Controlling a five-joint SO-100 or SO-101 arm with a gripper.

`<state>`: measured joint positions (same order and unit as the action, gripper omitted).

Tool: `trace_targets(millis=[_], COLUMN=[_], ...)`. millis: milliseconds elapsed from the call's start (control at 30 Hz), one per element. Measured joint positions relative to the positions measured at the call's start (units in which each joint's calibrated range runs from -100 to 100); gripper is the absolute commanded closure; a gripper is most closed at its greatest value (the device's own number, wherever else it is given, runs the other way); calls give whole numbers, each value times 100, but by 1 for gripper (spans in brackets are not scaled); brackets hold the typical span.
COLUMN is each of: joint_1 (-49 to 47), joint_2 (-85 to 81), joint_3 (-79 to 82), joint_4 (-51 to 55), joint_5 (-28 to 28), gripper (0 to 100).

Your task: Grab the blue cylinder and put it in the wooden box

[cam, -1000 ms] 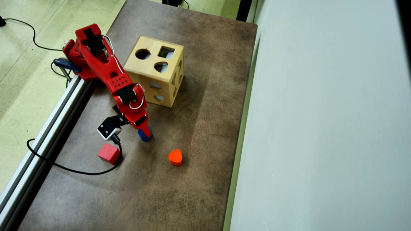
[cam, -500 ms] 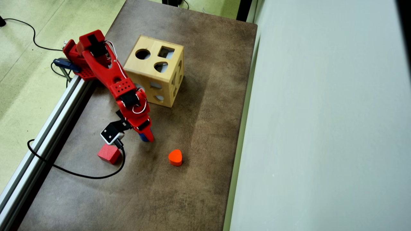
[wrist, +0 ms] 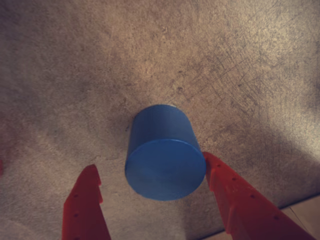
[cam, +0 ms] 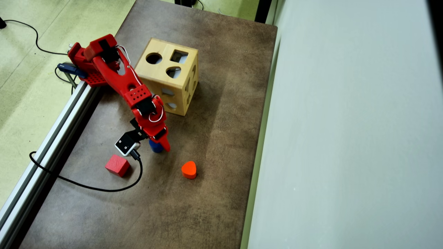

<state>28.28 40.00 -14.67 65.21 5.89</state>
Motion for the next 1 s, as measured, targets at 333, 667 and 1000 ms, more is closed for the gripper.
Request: trace_targets(millis=[333,667,1000], joint_1=[0,7,14], joint_2=[246,246,246], joint_3=[-9,-9,-9], joint_4=[0,0,0], joint_5=[0,0,-20], gripper=[69,70,76])
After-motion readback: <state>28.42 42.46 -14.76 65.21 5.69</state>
